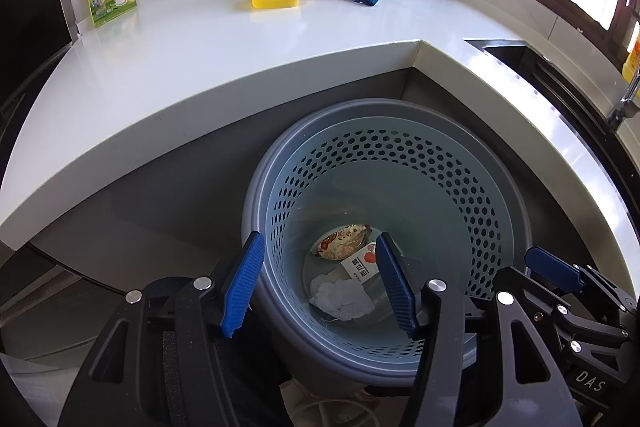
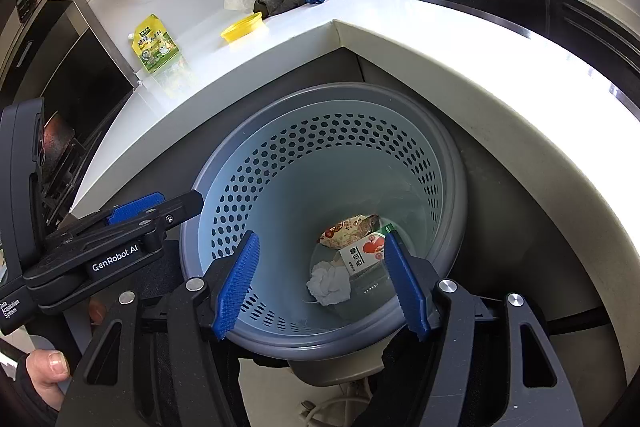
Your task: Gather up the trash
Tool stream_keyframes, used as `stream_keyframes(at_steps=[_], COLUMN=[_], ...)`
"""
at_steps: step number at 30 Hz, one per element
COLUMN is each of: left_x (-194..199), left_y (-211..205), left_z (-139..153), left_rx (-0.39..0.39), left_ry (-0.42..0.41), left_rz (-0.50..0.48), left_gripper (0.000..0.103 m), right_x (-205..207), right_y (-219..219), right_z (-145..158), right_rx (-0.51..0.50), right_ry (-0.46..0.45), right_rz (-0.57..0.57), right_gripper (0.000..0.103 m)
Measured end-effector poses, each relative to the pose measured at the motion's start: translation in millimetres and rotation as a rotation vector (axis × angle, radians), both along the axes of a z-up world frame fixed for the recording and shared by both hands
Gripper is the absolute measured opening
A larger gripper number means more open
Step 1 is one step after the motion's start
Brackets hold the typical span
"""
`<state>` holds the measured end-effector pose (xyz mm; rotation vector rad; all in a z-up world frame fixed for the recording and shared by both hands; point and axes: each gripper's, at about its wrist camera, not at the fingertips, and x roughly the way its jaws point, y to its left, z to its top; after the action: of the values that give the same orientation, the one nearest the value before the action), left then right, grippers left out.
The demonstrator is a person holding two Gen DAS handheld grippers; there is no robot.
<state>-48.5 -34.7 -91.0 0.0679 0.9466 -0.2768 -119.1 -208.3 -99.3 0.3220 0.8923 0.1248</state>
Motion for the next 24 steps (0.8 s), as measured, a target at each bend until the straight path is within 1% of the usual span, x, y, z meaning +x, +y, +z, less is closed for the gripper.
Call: stream_keyframes(at_steps=[6, 15, 21, 24], left_x=[-1, -4, -4, -4], left_y=[2, 6, 9, 10], left_z=[3, 13, 15, 18], left_rx=[-0.013, -0.027, -0.038, -0.052], left_ry=[-0.006, -0.04, -0.05, -0.058], left_rz=[-0.002, 0.002, 0.0, 0.0], left_gripper=[0.064, 0.077, 0.079, 0.083], right_x=[-1, -3, -5, -5], right_y=[-1, -1, -2, -1], right_z=[2, 5, 7, 8], right_rx=[0.002, 0.003, 0.001, 0.0], right_ry=[-0.005, -0.017, -0.025, -0.026], right_rz=[-0.005, -0.016, -0.019, -0.021], right_gripper=[0.065, 0.066, 0.067, 0.067])
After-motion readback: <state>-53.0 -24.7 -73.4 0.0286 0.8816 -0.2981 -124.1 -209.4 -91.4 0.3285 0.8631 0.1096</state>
